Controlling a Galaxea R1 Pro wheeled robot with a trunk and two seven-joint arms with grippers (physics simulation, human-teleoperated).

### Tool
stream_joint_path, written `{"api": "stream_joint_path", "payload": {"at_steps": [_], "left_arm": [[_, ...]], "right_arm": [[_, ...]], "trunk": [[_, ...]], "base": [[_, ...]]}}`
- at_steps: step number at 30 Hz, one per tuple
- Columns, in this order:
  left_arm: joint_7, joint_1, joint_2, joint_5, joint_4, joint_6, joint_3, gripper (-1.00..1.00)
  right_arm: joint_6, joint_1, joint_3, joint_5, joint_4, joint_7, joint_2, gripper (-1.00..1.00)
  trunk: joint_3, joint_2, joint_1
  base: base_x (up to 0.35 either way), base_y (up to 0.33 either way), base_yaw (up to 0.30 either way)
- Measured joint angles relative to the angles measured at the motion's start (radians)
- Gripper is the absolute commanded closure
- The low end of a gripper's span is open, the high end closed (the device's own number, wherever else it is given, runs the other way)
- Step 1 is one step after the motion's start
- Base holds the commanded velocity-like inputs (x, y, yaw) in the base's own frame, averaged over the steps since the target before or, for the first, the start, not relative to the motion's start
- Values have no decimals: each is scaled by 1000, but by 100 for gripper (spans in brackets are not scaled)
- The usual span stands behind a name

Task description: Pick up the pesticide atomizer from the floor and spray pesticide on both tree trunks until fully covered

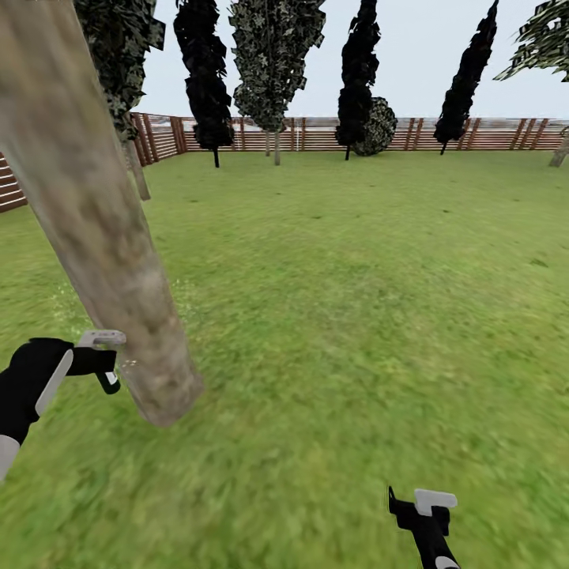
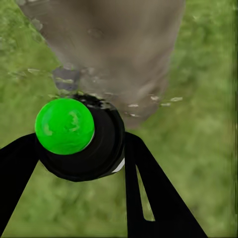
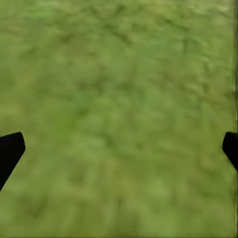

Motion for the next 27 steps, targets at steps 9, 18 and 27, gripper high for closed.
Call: {"api": "stream_joint_path", "payload": {"at_steps": [9,18,27], "left_arm": [[-180,-1,68,6,2,-11,-4,100],[-325,-2,145,-155,-12,-25,-2,100],[-340,-12,135,-145,-95,-11,-4,100]], "right_arm": [[0,0,-1,0,0,0,0,-100],[1,0,0,0,0,0,1,-100],[1,0,0,0,0,0,1,-100]], "trunk": [[0,0,0],[0,0,0],[0,0,0]], "base": [[-193,-178,0],[-5,-3,79],[0,0,93]]}}
